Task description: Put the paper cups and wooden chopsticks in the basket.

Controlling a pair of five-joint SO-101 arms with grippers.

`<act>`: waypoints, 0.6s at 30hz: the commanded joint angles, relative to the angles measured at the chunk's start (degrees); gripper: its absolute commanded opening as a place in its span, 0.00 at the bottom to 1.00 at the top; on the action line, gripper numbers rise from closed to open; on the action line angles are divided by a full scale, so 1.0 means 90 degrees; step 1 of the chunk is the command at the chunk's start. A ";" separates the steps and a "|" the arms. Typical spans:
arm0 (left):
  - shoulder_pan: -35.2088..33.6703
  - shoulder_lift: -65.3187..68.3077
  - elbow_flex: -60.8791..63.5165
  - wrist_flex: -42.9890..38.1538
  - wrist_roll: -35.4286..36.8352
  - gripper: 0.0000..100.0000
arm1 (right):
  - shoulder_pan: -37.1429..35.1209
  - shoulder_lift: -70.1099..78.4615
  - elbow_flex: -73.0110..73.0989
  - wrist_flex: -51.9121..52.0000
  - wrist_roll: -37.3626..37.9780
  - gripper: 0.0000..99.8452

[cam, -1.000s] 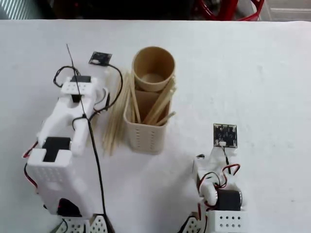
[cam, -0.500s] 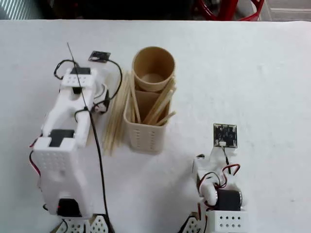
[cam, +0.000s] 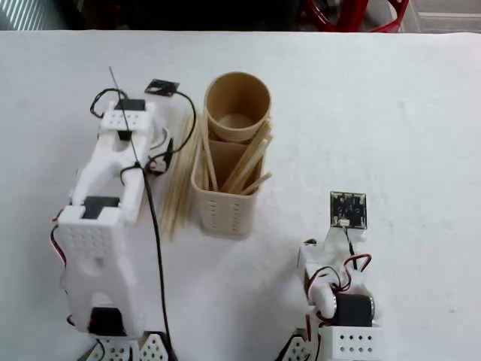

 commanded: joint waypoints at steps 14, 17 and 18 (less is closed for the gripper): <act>0.0112 -0.7302 0.2686 -0.0596 0.0078 0.02 | -0.0015 -0.0054 0.0059 0.0044 0.0049 0.16; 0.0640 -0.8571 0.2374 -0.0772 0.0098 0.02 | -0.0015 -0.0054 0.0059 0.0044 0.0049 0.16; 0.0874 -0.8855 0.2217 -0.0889 0.0098 0.02 | -0.0015 -0.0054 0.0059 0.0044 0.0049 0.16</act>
